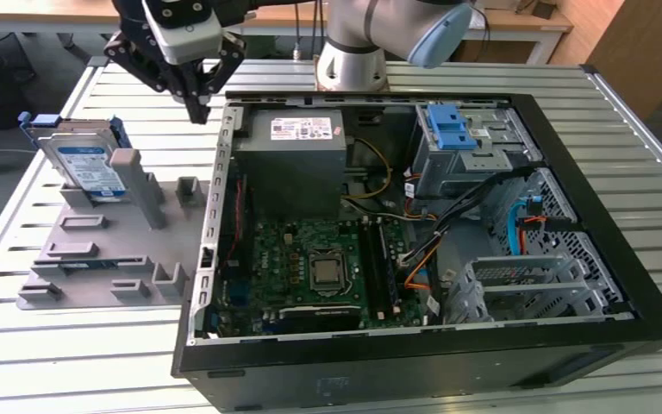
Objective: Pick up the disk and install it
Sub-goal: 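Reach for the disk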
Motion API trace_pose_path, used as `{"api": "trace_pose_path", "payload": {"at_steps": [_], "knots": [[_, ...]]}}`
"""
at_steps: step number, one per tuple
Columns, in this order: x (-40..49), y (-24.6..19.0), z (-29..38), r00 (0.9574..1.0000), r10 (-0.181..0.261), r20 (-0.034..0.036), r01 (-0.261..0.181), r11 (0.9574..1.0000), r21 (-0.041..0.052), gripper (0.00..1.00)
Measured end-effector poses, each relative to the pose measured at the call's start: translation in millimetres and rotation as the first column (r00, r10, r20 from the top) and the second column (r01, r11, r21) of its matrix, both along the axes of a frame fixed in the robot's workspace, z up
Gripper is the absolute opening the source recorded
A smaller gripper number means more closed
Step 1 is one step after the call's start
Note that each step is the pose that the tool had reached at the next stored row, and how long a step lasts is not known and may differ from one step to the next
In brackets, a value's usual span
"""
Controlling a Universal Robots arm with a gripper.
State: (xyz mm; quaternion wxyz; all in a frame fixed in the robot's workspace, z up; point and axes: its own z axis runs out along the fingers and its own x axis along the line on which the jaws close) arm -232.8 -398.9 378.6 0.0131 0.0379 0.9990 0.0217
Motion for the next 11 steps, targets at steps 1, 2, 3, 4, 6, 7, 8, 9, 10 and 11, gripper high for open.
{"api": "trace_pose_path", "payload": {"at_steps": [1,2,3,4,6,7,8,9,10,11], "knots": [[-0.9,0.0,0.0,1.0,0.0,0.0,0.0,1.0,-0.0001,0.11],[-1.8,0.0,-0.1,1.0,0.0,0.0,0.0,1.0,0.0,0.11],[-2.8,0.0,-0.2,1.0,0.0,0.0001,0.0,1.0,0.0,0.11],[-4.6,0.0,-0.1,1.0,0.0,0.0,0.0,1.0,-0.0001,0.11],[-9.8,0.1,-0.2,1.0,0.0,0.0,0.0,1.0,-0.0001,0.11],[-13.6,0.2,-0.2,1.0,0.0,0.0001,0.0,1.0,0.0001,0.11],[-17.1,0.4,-0.2,1.0,0.0,0.0001,0.0,1.0,0.0,0.11],[-20.2,0.6,-0.2,1.0,0.0,0.0,0.0,1.0,0.0,0.11],[-23.3,0.7,-0.2,1.0,0.0,0.0,0.0,1.0,0.0,0.11],[-27.2,0.9,-0.2,1.0,0.0,0.0,0.0,1.0,0.0001,0.11]]}}
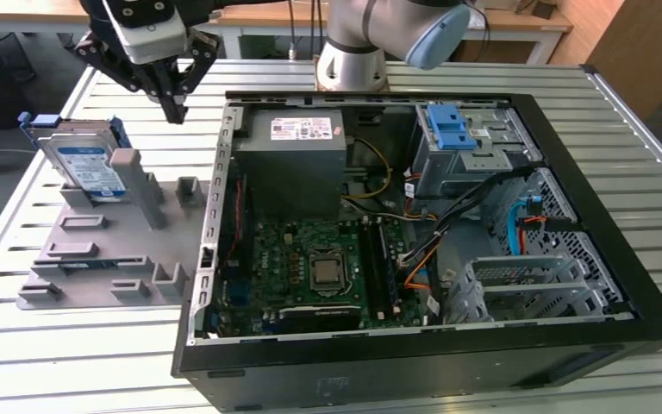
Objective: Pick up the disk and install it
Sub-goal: 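Reach for the disk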
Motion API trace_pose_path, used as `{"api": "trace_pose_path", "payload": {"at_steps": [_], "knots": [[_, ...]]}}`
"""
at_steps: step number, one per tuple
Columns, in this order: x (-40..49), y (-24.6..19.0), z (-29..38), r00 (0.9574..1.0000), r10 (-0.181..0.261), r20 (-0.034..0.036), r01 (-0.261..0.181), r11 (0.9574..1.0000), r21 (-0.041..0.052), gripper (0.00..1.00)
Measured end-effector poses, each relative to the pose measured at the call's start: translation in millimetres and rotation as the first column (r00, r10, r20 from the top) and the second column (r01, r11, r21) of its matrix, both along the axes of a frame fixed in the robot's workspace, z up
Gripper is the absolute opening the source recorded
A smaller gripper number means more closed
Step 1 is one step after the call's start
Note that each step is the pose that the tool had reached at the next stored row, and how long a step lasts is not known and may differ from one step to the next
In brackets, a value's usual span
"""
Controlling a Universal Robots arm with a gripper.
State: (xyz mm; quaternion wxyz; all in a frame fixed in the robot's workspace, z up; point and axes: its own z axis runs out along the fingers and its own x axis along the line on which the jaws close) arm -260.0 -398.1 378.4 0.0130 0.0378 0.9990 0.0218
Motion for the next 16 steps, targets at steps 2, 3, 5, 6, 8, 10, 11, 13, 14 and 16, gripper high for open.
{"api": "trace_pose_path", "payload": {"at_steps": [2,3,5,6,8,10,11,13,14,16], "knots": [[-9.0,0.7,-0.1,1.0,0.0,0.0001,0.0,1.0,0.0002,0.11],[-12.8,1.0,-0.2,1.0,0.0,0.0,0.0,1.0,0.0001,0.11],[-15.8,1.0,-0.3,1.0,0.0,0.0,0.0,1.0,0.0001,0.11],[-17.1,1.0,-0.4,1.0,0.0,0.0,0.0,1.0,0.0002,0.11],[-17.9,1.0,-0.4,1.0,0.0,0.0001,0.0,1.0,0.0002,0.11],[-18.0,1.0,-0.4,1.0,0.0,0.0,0.0,1.0,0.0001,0.11],[-18.1,1.0,-0.4,1.0,0.0,0.0,0.0,1.0,0.0001,0.11],[-18.5,1.0,-0.4,1.0,0.0,0.0,0.0,1.0,0.0002,0.11],[-19.0,1.0,-0.4,1.0,0.0,0.0,0.0,1.0,0.0001,0.11],[-20.2,1.0,-0.4,1.0,0.0,0.0,0.0,1.0,0.0002,0.11]]}}
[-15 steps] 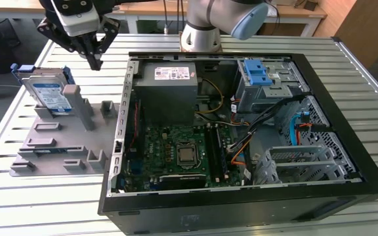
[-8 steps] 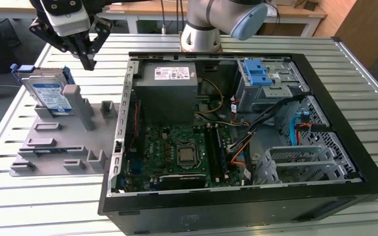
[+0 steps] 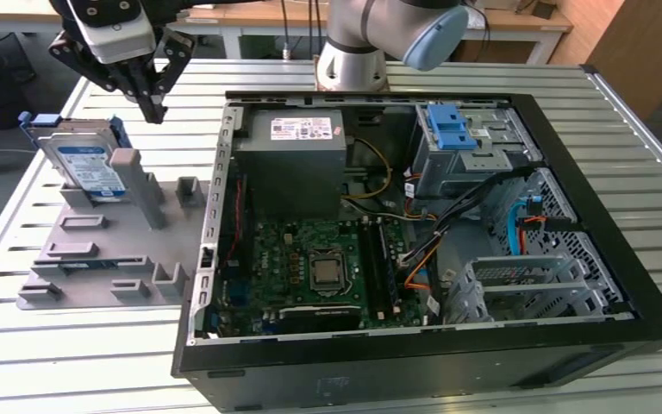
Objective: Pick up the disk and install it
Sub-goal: 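Reach for the disk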
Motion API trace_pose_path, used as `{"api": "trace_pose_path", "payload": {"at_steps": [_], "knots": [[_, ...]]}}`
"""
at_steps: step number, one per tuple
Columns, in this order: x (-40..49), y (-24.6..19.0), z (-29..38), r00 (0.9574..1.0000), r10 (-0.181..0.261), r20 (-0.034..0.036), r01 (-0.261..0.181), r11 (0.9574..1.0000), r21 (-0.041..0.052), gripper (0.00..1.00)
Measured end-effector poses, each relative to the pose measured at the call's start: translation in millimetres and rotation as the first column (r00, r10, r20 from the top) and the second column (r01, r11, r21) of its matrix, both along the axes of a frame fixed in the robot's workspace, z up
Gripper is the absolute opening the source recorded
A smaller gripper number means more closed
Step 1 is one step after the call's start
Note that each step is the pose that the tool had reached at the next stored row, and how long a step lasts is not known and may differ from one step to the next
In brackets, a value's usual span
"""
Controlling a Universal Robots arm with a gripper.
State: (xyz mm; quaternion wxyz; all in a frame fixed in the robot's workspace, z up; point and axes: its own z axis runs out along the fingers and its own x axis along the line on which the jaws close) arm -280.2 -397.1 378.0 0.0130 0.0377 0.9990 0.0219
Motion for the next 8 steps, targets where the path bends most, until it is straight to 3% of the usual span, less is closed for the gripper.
{"api": "trace_pose_path", "payload": {"at_steps": [8], "knots": [[-4.9,0.0,-0.1,1.0,0.0,0.0,0.0,1.0,0.0,0.11]]}}
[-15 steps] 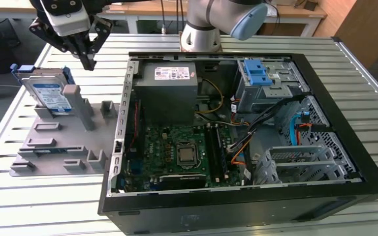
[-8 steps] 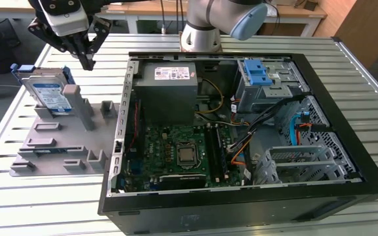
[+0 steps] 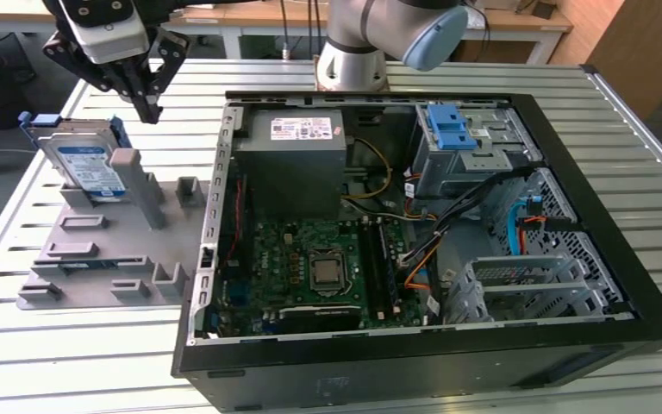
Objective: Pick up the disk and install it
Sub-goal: 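Reach for the disk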
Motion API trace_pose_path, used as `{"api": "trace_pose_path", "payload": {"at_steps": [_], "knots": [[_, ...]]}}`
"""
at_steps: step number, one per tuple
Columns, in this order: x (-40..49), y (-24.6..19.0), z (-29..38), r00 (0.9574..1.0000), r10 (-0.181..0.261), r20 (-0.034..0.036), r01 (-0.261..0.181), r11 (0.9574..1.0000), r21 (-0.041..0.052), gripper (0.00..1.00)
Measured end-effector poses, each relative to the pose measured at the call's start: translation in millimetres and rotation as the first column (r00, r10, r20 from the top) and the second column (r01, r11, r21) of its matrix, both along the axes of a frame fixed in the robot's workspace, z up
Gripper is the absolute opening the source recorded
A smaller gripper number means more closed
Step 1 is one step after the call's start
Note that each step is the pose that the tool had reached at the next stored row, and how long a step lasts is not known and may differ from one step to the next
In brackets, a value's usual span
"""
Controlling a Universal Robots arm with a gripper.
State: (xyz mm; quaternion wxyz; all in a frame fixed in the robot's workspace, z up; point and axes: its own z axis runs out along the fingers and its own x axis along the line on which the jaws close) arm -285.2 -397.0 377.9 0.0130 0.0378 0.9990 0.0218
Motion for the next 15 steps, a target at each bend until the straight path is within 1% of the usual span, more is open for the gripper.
{"api": "trace_pose_path", "payload": {"at_steps": [15], "knots": [[-6.9,0.0,-0.7,1.0,0.0,0.0,0.0,1.0,0.0,0.11]]}}
